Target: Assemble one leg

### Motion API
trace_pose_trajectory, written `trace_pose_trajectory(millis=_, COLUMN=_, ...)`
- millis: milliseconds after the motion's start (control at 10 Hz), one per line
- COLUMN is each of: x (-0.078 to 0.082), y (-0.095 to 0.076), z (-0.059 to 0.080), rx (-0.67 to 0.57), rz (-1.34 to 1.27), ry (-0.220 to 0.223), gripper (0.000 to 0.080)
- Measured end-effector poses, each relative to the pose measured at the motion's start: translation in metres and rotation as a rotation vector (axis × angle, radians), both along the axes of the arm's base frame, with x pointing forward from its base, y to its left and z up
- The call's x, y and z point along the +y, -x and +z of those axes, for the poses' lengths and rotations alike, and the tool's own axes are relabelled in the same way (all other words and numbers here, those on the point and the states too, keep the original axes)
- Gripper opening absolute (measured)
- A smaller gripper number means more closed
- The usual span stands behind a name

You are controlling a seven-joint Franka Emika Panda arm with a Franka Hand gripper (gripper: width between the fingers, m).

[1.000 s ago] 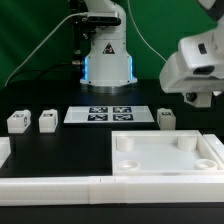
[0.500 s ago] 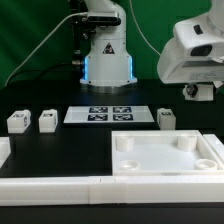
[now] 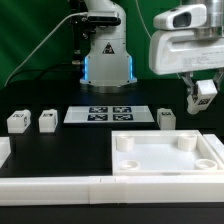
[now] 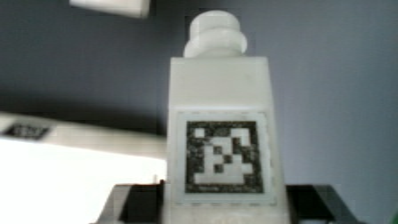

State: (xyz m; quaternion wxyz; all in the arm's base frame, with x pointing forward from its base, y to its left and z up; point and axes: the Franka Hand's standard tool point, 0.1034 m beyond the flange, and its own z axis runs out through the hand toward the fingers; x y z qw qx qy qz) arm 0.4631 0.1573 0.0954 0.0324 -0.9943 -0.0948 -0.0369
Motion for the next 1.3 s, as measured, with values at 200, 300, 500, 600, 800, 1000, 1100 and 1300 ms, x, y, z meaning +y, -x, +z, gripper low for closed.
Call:
trace_pose_trajectory(millis=200, x=-0.012, y=-0.016, z=0.014, rx=-0.162, rz=0.046, ry=-0.025, gripper=0.0294)
trace_pose_trajectory(millis=300, x=-0.020, y=-0.027, z=0.019, rx=-0.227, rz=0.062, ry=-0.030, gripper=0.0294)
trace_pose_trajectory(millis=500, x=-0.031, y=-0.046, z=0.029, rx=-0.204, rz=0.110, ry=-0.009, gripper=0.0294)
trace_pose_trajectory(millis=600, x=-0.036, y=-0.063, z=0.038, rx=-0.220, rz=0.131, ry=-0.004, gripper=0.0294)
trace_pose_trajectory(millis=800, x=-0.046, y=-0.091, z=0.051, rx=-0.225, rz=0.145, ry=0.002, gripper=0.0294)
trace_pose_trajectory(millis=1000, x=-0.045, y=-0.087, z=0.048, rx=-0.221, rz=0.149, ry=0.002, gripper=0.0294)
trace_pose_trajectory(millis=1100, x=-0.045, y=-0.087, z=0.048, rx=-0.221, rz=0.149, ry=0.002, gripper=0.0294)
trace_pose_trajectory(millis=1300, x=-0.045, y=-0.087, z=0.048, rx=-0.221, rz=0.148, ry=0.002, gripper=0.0294)
